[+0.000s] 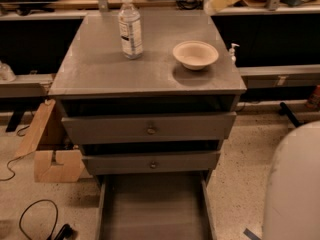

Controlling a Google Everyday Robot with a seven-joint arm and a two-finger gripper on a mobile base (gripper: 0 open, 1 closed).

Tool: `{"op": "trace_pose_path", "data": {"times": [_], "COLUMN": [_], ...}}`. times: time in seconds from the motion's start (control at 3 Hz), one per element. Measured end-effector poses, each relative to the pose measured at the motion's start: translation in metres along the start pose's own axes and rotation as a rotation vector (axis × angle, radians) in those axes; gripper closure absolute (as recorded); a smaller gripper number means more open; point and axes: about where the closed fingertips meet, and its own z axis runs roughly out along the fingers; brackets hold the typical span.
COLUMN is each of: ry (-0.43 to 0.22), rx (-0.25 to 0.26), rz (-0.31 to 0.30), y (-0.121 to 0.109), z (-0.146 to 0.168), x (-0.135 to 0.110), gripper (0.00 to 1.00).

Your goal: Pick blue plastic bottle from bottom drawer and place on counter

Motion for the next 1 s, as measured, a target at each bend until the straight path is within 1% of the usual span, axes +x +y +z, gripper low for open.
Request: {"op": "trace_pose_path", "data": {"times": [0.33, 0.67, 1.0], "ry": [0.176, 0.169, 0.199], "rx": [0.200, 0.398, 0.465], "rz": [0.022, 0.021, -0.007], "y": [-0.007, -0.003, 0.005], "z": [-0.071, -0.129, -0.154], "x": [0.013, -0.012, -0.013], "gripper": [0.00, 0.00, 0.00]}}
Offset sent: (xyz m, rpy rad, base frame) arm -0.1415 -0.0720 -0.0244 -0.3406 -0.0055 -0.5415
